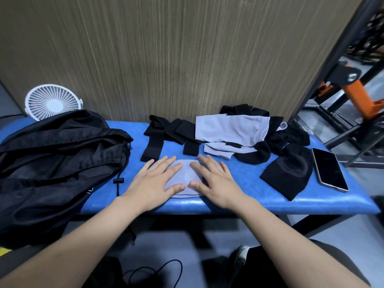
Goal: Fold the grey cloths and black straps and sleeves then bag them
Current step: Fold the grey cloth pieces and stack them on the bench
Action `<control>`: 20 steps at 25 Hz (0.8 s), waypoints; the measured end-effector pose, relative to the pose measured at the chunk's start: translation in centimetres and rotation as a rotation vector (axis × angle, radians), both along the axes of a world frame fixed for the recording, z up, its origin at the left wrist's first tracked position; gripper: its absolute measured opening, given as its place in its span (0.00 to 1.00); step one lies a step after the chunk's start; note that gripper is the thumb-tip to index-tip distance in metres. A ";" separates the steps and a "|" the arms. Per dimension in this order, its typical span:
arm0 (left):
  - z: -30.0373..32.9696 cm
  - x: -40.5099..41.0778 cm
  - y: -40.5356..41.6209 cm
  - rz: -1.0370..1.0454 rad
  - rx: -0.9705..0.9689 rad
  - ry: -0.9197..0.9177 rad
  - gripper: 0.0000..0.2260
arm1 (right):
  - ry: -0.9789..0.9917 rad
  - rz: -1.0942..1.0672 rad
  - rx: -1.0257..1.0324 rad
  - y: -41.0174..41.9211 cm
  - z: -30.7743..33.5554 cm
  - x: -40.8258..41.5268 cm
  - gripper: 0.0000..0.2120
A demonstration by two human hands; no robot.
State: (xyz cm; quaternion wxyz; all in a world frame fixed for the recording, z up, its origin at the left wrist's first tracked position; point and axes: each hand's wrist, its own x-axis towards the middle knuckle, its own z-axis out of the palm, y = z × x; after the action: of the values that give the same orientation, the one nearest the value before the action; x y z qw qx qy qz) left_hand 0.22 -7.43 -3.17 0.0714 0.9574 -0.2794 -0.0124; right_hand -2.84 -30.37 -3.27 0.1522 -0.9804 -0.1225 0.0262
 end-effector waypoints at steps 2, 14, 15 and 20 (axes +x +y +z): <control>0.6 0.5 -0.5 0.005 -0.080 -0.055 0.36 | -0.153 -0.110 0.047 -2.0 0.8 0.6 0.38; 0.7 1.8 -4.5 -0.051 -0.206 -0.219 0.29 | -0.335 -0.742 0.096 -11.3 2.2 3.3 0.22; 0.6 1.9 -4.4 -0.048 -0.206 -0.226 0.29 | -0.333 -0.737 0.095 -11.2 2.1 3.5 0.23; 0.5 2.0 -4.0 -0.043 -0.188 -0.247 0.29 | -0.277 -0.728 0.071 -10.8 1.8 4.1 0.23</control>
State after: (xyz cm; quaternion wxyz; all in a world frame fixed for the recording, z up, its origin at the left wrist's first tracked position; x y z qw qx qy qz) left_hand 2.22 -11.46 -2.65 0.1257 0.9345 -0.3064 0.1301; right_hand 1.21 -41.13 -1.43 0.1672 -0.9481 0.2133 -0.1664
